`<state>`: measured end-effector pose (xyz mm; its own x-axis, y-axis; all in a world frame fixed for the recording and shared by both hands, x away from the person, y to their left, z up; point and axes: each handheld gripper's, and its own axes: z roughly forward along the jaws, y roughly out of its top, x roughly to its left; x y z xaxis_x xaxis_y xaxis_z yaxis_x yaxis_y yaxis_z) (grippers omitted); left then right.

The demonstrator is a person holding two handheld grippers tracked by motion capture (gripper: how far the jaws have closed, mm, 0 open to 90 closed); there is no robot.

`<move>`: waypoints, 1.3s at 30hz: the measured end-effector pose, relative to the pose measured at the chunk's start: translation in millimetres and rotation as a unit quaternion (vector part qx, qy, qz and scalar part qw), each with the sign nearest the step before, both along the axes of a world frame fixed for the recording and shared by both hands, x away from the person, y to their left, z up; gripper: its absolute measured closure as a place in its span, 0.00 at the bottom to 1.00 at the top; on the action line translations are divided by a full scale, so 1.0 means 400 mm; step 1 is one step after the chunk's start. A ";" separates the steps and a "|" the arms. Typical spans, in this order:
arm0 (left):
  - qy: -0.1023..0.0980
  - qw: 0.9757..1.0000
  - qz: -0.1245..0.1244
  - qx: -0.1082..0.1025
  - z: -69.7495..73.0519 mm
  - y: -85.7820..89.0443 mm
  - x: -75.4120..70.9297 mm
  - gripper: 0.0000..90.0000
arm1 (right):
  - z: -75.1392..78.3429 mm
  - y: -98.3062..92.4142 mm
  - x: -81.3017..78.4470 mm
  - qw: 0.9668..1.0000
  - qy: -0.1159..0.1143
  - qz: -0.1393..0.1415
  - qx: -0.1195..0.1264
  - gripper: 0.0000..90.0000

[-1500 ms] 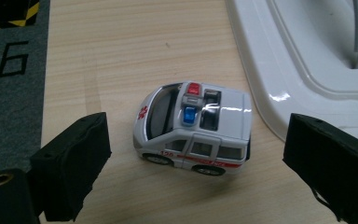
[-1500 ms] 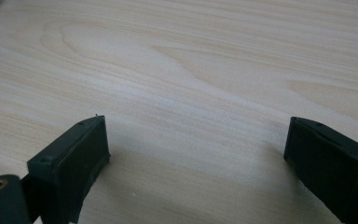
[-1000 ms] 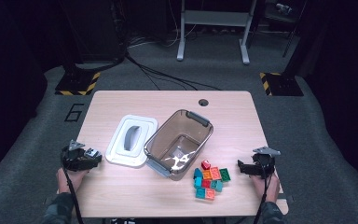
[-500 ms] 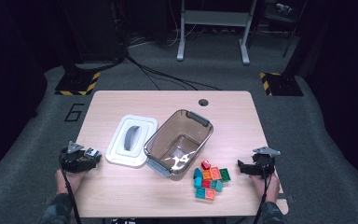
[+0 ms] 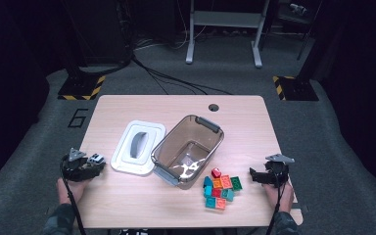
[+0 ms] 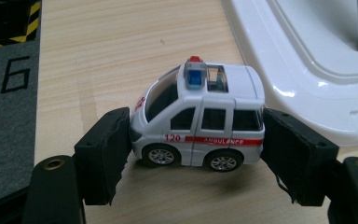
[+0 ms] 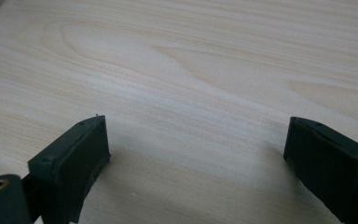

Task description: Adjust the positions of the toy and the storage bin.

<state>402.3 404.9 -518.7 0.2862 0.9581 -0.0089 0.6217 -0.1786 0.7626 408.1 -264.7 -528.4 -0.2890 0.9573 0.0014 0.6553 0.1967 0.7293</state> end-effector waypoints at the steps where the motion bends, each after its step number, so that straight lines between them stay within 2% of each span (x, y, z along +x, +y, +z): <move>1: -0.005 1.000 0.000 -0.004 0.002 0.000 -0.002 0.30 | 0.000 0.000 0.000 1.000 0.000 0.000 0.000 0.07; 2: -0.008 1.000 0.001 -0.003 0.005 0.000 -0.004 0.30 | 0.000 0.000 0.000 1.000 0.000 0.000 0.000 0.07; 3: -0.033 0.999 0.005 -0.008 0.021 0.003 -0.013 0.35 | 0.000 0.000 0.000 1.000 0.001 -0.001 0.001 0.07; 4: -0.033 0.999 0.005 -0.008 0.021 0.003 -0.013 0.40 | 0.000 0.000 0.000 1.000 0.001 -0.001 0.001 0.07; 5: -0.033 0.999 0.008 -0.007 0.033 0.008 -0.015 0.40 | 0.000 0.000 0.000 1.000 0.000 0.000 0.000 0.07; 6: -0.031 0.999 0.006 -0.012 0.037 0.012 -0.015 0.61 | 0.000 0.001 0.000 1.000 0.001 -0.001 0.001 0.07; 7: -0.018 1.000 0.004 -0.008 0.034 0.017 -0.013 0.62 | 0.000 0.000 0.000 1.000 0.000 0.000 0.000 0.07; 9: -0.011 1.000 0.006 -0.009 0.022 0.019 -0.012 0.56 | 0.000 0.000 0.000 1.000 0.000 0.000 0.000 0.07; 12: -0.011 1.000 0.010 -0.010 0.006 0.017 -0.013 0.49 | 0.000 0.000 0.000 1.000 0.000 0.000 0.000 0.07; 14: -0.015 1.000 0.009 -0.016 0.004 0.017 -0.013 0.45 | 0.000 0.000 0.000 1.000 0.000 0.000 0.000 0.07; 16: -0.027 0.999 0.009 -0.019 0.012 0.020 0.003 0.36 | 0.000 0.000 0.000 1.000 0.000 0.000 -0.001 0.07; 18: -0.022 0.999 0.008 -0.021 0.017 0.020 0.014 0.32 | 0.000 0.000 0.000 1.000 0.000 0.001 -0.001 0.07; 20: -0.025 0.999 0.011 -0.022 0.021 0.015 0.040 0.30 | 0.000 0.000 0.001 1.000 0.000 0.001 -0.001 0.07; 21: -0.026 1.000 0.009 -0.014 0.027 0.004 0.063 0.29 | 0.000 0.000 0.000 1.000 0.001 0.000 0.000 0.07; 22: -0.026 1.000 0.009 -0.014 0.027 0.004 0.063 0.28 | 0.000 0.001 0.000 1.000 0.001 -0.001 0.001 0.07; 23: -0.015 1.000 0.000 -0.015 0.033 0.000 0.076 0.28 | 0.000 0.001 0.000 1.000 0.001 -0.001 0.001 0.07; 25: -0.019 1.000 0.003 -0.007 0.038 -0.011 0.093 0.24 | 0.000 0.001 0.000 1.000 0.001 -0.001 0.000 0.07; 26: -0.016 1.000 0.003 -0.008 0.040 -0.013 0.104 0.23 | 0.000 0.001 0.000 1.000 0.001 -0.001 0.000 0.07; 27: -0.012 1.000 0.005 -0.015 0.043 -0.017 0.123 0.17 | 0.000 0.001 0.000 1.000 0.001 -0.001 0.000 0.07; 29: -0.017 1.000 0.005 -0.013 0.044 -0.021 0.133 0.17 | 0.000 0.001 0.000 1.000 0.001 -0.001 0.000 0.07; 31: -0.009 1.000 0.003 -0.020 0.044 -0.028 0.155 0.15 | 0.000 0.000 0.000 1.000 -0.001 0.000 -0.001 0.07; 32: -0.013 1.000 0.003 -0.017 0.043 -0.033 0.164 0.13 | 0.000 0.000 0.000 1.000 -0.001 0.000 -0.001 0.07; 34: -0.005 1.000 -0.005 -0.019 0.041 -0.039 0.180 0.12 | 0.000 0.001 0.000 1.000 0.000 0.000 0.000 0.07; 35: -0.008 1.000 -0.004 -0.020 0.038 -0.042 0.188 0.11 | 0.000 0.001 0.000 1.000 0.000 -0.001 0.000 0.07; 36: -0.004 1.000 -0.006 -0.018 0.038 -0.042 0.193 0.11 | 0.000 0.000 0.000 1.000 -0.001 0.000 0.000 0.07; 38: -0.011 1.000 -0.009 -0.018 0.035 -0.044 0.208 0.12 | 0.000 0.001 0.000 1.000 -0.001 0.000 -0.001 0.07; 39: -0.008 1.000 -0.014 -0.019 0.036 -0.044 0.213 0.13 | 0.000 0.000 0.000 1.000 -0.001 0.000 -0.001 0.07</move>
